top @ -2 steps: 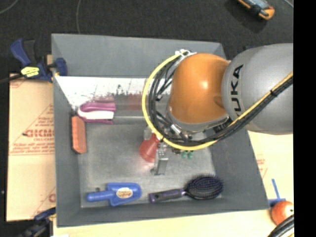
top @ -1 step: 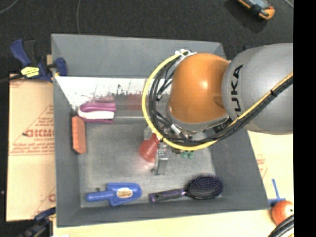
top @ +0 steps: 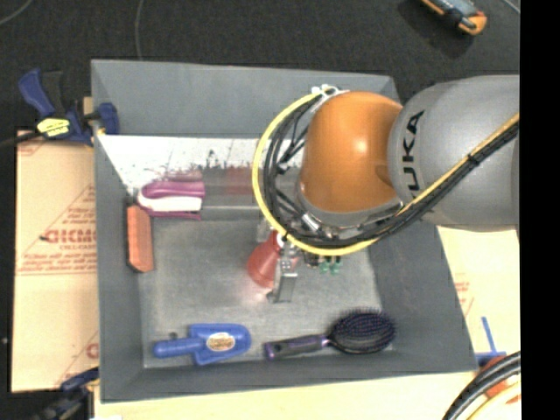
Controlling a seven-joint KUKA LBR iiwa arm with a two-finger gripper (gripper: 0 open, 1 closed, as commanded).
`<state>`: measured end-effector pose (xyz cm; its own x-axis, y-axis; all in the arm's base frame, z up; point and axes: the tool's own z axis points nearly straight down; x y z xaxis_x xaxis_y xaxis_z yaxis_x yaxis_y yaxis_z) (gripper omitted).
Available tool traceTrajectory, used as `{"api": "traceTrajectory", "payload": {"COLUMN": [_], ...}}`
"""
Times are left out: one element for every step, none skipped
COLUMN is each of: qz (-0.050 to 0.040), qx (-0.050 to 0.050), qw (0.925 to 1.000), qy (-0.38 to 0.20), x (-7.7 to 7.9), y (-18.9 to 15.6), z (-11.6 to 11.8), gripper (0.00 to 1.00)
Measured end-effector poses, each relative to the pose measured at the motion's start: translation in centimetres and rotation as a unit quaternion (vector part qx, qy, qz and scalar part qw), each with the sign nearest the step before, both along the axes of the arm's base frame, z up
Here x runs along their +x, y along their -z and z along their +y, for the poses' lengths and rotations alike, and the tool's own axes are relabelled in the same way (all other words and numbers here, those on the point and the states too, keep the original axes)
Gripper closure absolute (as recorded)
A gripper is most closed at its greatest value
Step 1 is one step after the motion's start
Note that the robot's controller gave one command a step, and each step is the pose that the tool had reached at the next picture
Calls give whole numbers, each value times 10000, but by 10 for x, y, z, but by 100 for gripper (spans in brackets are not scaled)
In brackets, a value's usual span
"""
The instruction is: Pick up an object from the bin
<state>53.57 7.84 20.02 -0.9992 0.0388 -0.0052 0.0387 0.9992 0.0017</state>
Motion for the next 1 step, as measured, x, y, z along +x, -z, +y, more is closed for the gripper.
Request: {"api": "traceTrajectory", "payload": {"qz": [8], "qx": [3], "qw": [10000], "qy": [-10], "x": [-2], "y": [12], "z": [9], "gripper": [0]}}
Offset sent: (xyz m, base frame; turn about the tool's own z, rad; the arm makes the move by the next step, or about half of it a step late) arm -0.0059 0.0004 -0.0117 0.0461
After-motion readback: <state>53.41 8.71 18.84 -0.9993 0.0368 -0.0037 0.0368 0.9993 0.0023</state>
